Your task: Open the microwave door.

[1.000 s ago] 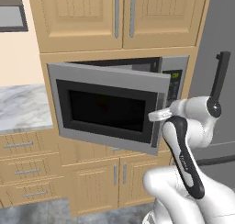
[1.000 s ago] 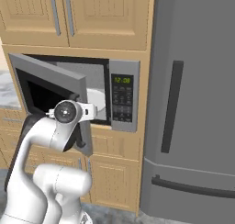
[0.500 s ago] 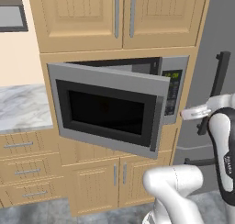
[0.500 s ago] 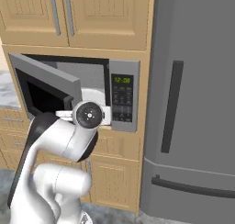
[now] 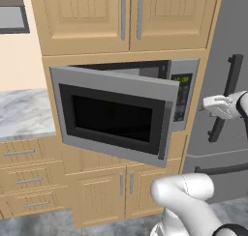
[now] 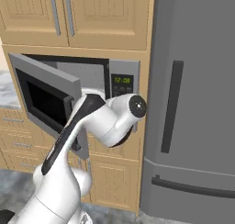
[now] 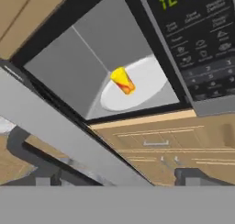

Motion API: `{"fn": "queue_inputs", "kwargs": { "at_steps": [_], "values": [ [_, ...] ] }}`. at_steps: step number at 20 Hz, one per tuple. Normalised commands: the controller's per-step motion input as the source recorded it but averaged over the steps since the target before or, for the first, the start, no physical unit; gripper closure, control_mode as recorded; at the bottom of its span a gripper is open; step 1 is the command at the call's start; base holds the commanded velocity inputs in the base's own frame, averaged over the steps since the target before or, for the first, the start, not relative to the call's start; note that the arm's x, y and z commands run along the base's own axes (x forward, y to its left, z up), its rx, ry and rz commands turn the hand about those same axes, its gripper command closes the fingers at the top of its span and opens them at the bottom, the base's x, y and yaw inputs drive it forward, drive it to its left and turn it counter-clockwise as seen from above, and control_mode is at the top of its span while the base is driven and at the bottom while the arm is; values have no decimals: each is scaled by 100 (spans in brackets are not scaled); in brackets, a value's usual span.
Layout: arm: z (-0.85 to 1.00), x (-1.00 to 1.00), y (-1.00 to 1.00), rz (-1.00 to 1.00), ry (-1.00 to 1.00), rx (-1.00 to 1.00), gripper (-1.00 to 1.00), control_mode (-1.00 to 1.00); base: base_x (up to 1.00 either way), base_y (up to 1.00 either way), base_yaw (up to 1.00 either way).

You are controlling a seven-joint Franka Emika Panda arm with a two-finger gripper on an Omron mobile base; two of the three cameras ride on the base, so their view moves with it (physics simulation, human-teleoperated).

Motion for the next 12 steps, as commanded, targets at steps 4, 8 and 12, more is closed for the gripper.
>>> {"fn": "queue_inputs", "kwargs": {
  "at_steps": [4, 8, 12],
  "values": [
    [-2, 12, 0, -2, 22, 38, -100, -100, 0, 0, 0],
    [-34, 9, 8, -4, 0, 31, -100, -100, 0, 0, 0],
    [0, 59, 14, -10, 1, 21, -100, -100, 0, 0, 0]
  ]
}}
